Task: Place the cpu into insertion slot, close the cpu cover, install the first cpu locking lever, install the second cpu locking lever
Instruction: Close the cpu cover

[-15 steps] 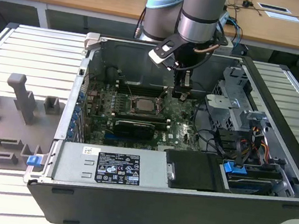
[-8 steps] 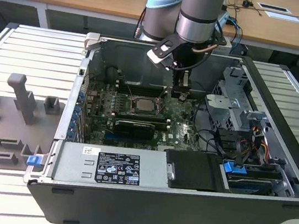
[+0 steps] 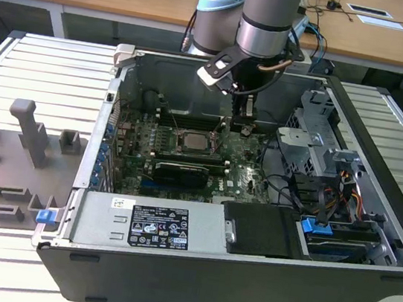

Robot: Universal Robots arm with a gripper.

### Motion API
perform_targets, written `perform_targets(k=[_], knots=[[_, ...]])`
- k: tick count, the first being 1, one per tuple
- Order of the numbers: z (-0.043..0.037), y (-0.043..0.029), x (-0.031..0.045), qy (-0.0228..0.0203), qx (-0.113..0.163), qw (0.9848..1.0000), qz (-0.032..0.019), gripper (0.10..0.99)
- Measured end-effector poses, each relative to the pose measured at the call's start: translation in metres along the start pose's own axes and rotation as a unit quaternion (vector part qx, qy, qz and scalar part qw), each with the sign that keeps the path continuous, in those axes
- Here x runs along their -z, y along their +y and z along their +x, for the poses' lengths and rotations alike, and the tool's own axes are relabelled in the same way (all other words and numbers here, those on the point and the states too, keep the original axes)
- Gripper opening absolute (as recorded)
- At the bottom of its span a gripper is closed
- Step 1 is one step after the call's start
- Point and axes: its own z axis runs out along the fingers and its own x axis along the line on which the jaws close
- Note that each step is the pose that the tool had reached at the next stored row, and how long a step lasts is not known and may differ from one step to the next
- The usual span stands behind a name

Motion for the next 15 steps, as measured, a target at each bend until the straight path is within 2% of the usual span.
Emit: perform_targets(k=[15], knots=[[0.0000,-0.0037,0.0002,0.0000,0.000,1.0000,0.0000,0.106]])
